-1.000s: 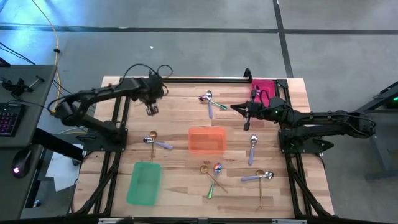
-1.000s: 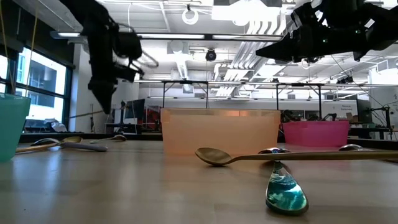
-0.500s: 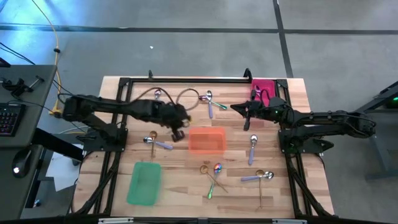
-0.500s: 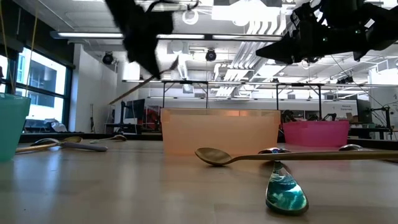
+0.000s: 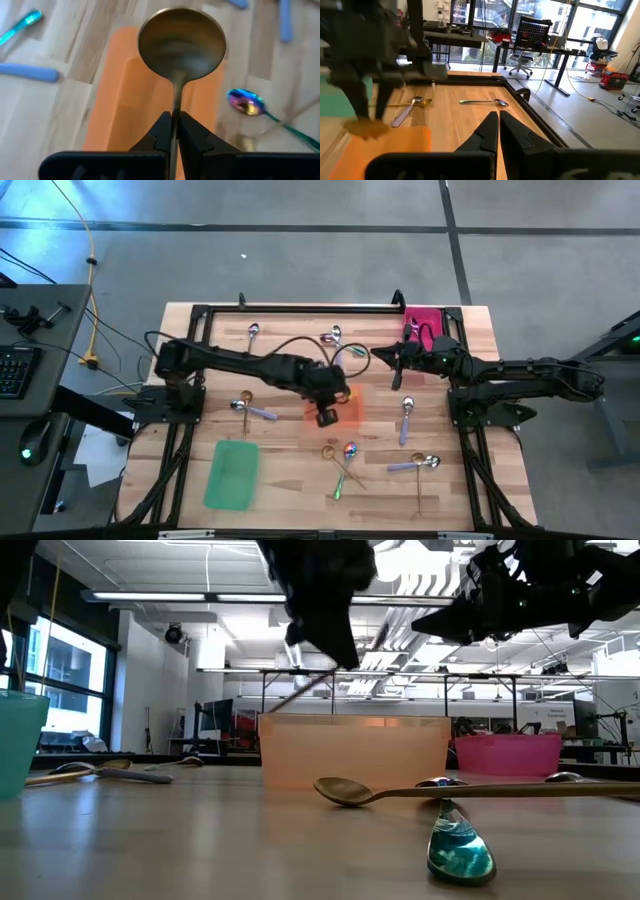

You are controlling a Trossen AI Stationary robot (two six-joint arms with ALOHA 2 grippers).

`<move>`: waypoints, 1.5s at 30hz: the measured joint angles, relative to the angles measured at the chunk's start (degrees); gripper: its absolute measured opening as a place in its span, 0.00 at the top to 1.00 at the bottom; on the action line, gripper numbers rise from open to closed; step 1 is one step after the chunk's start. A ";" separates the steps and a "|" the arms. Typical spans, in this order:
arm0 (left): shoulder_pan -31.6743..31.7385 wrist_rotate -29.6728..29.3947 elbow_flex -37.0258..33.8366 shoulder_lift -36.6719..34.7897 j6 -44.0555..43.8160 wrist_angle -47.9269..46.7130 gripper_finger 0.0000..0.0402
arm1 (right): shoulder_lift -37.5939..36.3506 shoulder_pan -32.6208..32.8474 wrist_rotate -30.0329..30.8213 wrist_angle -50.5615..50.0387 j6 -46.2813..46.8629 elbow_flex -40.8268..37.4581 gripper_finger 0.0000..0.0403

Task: Sort silverware by color (type)
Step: Put the top gold spoon into the orange bin, then put the left violet spoon into the green bin

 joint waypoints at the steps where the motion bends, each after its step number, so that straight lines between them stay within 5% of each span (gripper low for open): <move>1: 0.38 0.72 0.24 0.99 -0.22 0.40 0.99 | 0.00 0.00 0.00 -0.15 0.02 0.00 1.00; 13: 3.88 2.99 0.39 5.77 -0.95 0.51 0.99 | 0.00 0.02 -0.07 -1.50 0.03 -0.04 1.00; 27: 3.82 2.99 0.39 5.69 2.85 4.12 0.88 | 0.00 0.06 -0.26 -2.91 1.43 -0.09 1.00; 36: -0.23 0.15 0.30 4.39 12.62 4.19 0.99 | 0.00 0.07 -0.22 -5.11 1.41 -0.11 1.00; 45: -4.80 1.54 -16.29 -8.12 12.88 16.49 1.00 | 0.00 0.07 -0.17 -5.73 1.41 -0.11 1.00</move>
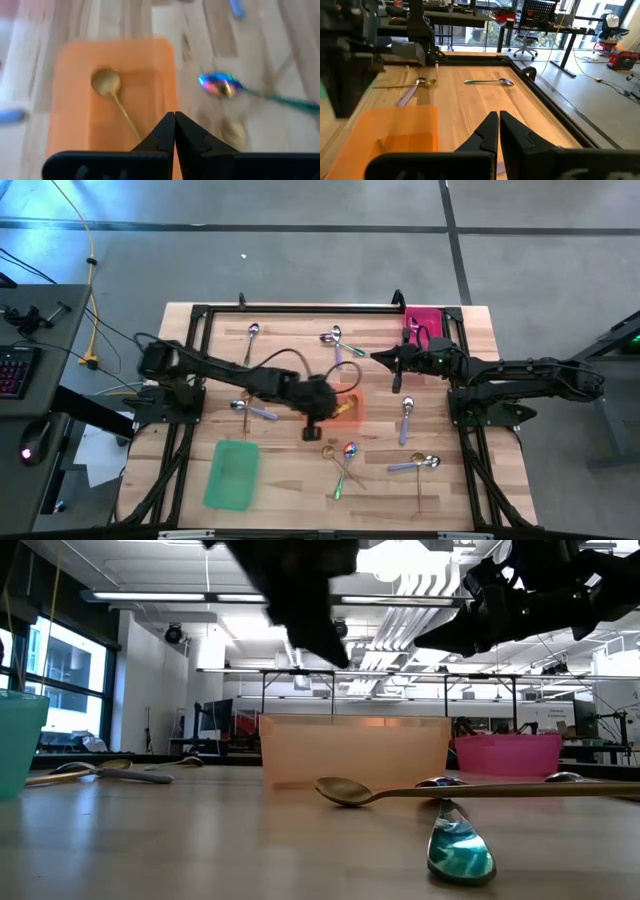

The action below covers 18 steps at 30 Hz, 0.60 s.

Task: Sort silverware by color (type)
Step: Put the left violet spoon into the green bin

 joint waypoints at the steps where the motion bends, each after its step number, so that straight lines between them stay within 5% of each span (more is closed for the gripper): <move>1: -0.44 0.00 -2.45 -1.95 -0.47 1.64 1.00 | 0.00 0.00 0.00 -0.01 0.00 0.00 1.00; 11: -0.71 -0.46 -20.28 -21.61 -9.76 -5.82 1.00 | 0.00 0.00 0.20 -0.07 1.25 0.00 1.00; 18: -0.74 -0.24 -27.29 -26.08 -8.85 -13.17 0.95 | 0.00 0.11 0.17 -0.49 2.50 0.00 1.00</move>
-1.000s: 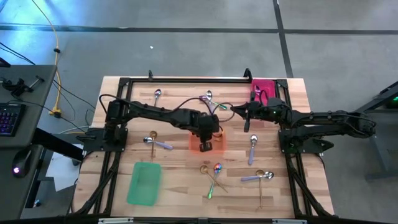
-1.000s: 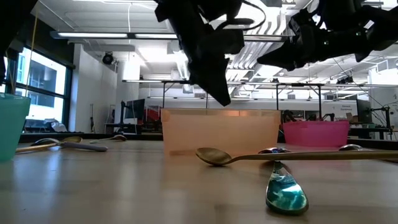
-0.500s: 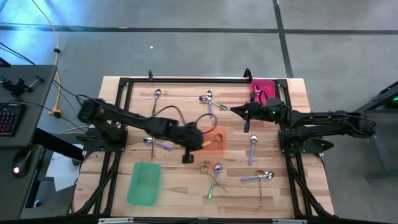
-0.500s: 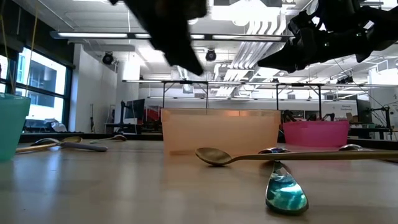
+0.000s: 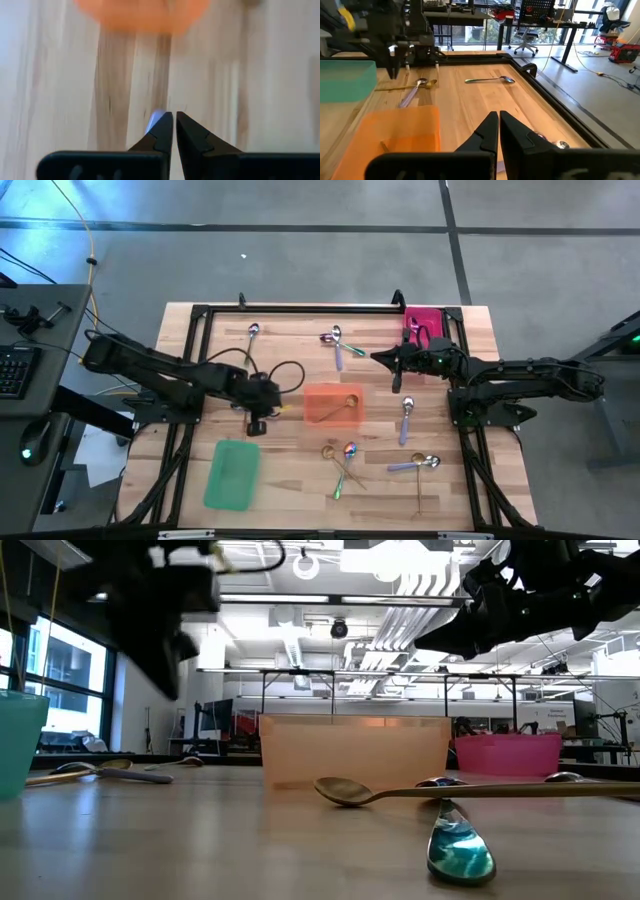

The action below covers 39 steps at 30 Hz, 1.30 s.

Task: Sort silverware by color (type)
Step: Put the left violet spoon into the green bin

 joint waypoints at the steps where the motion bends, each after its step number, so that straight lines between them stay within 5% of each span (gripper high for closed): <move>1: -0.02 -0.01 -1.07 0.04 0.00 -0.20 0.93 | 0.00 0.00 0.00 -0.03 0.03 0.00 1.00; 16: -0.02 -2.59 -9.21 0.15 3.54 1.28 0.72 | 0.00 0.00 -0.33 -0.07 0.45 0.00 1.00; 33: -0.02 -3.49 -11.12 8.05 6.51 2.42 0.72 | 0.00 0.00 -0.20 -0.25 0.47 0.00 1.00; 39: -0.11 -3.28 -9.97 8.32 8.82 1.38 0.87 | 0.00 0.00 -0.18 -0.48 0.45 0.00 1.00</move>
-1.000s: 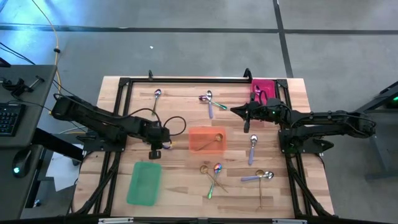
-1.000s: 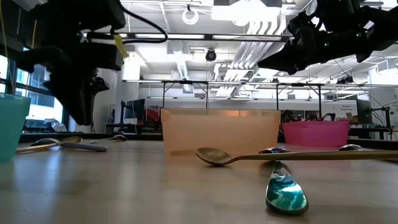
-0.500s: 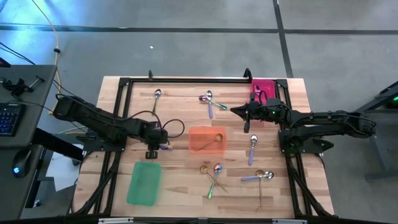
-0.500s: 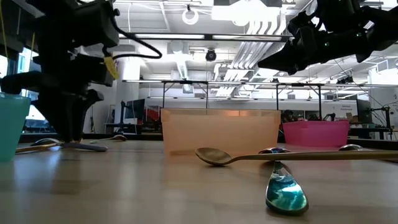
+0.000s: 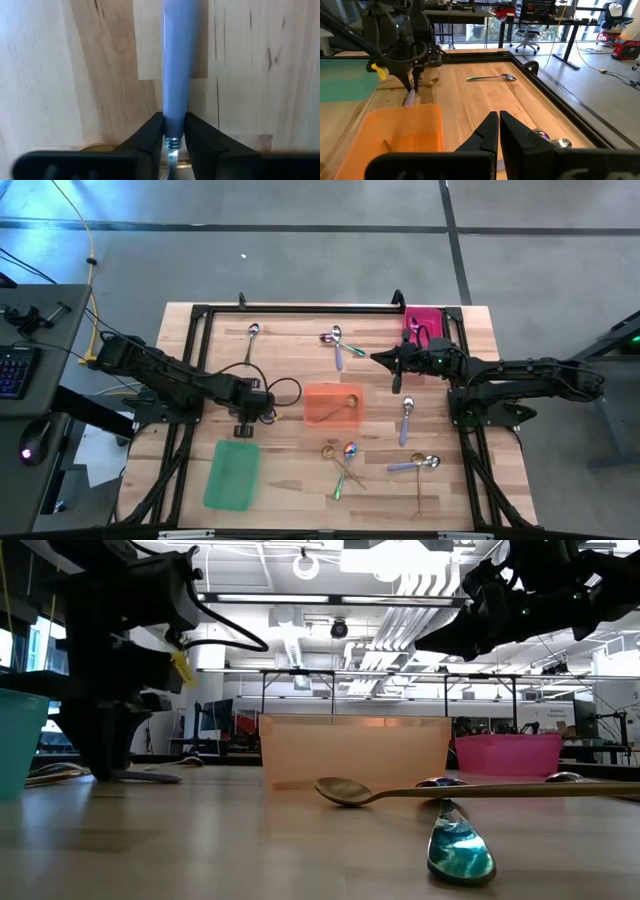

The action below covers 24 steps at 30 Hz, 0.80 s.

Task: Sort silverware by color (type)
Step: Put the left violet spoon into the green bin

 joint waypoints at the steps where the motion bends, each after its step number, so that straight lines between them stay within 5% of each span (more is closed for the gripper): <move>1: 0.02 -0.04 0.38 -0.08 0.78 -0.39 0.90 | 0.00 0.00 -0.02 0.01 -0.01 0.00 1.00; 13: -2.46 -1.64 14.75 -0.40 7.52 -12.71 0.92 | 0.02 0.02 0.22 -0.03 0.02 0.00 1.00; 19: -11.78 0.65 24.76 -0.43 17.27 -21.52 0.92 | 0.02 0.02 0.19 -0.13 -0.29 0.00 1.00; 24: -21.79 0.69 29.41 -0.43 13.62 -22.75 0.92 | 0.00 0.02 0.18 -0.42 -0.33 0.00 1.00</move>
